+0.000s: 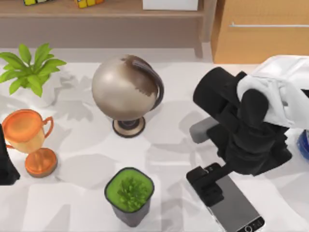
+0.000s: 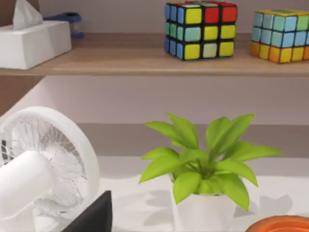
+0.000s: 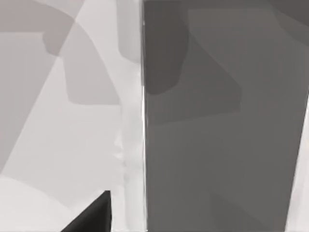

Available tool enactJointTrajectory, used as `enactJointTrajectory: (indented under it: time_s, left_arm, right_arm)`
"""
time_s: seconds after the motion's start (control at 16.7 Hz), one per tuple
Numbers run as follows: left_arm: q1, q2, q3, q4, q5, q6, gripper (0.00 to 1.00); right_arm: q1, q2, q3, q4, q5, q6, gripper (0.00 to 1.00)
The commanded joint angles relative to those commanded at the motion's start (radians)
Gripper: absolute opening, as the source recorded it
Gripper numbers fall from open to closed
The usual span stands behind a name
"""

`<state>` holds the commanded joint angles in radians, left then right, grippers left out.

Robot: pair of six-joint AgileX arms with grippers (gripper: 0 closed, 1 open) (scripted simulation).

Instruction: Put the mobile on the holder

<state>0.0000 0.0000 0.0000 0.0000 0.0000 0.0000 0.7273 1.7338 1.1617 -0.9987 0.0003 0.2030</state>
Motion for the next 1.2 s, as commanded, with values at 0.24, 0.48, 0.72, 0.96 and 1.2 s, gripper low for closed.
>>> enactJointTrajectory:
  time_s: [0.24,0.48,0.72,0.96,1.2]
  left_arm:
    - [0.0,0.0,0.0,0.0,0.0,0.0,1.0]
    - [0.0,0.0,0.0,0.0,0.0,0.0,1.0]
    - [0.0,0.0,0.0,0.0,0.0,0.0,1.0]
    - [0.0,0.0,0.0,0.0,0.0,0.0,1.0]
    - [0.0,0.0,0.0,0.0,0.0,0.0,1.0]
  right_arm:
    - [-0.002,0.018,-0.027,0.042,0.0,-0.001,1.0]
    - [0.0,0.094,-0.112,0.213,0.0,0.002,1.0]
    - [0.002,0.147,-0.17,0.318,0.001,0.004,1.0]
    - [0.002,0.148,-0.171,0.319,0.001,0.004,1.0]
    - [0.002,0.148,-0.171,0.319,0.001,0.004,0.7]
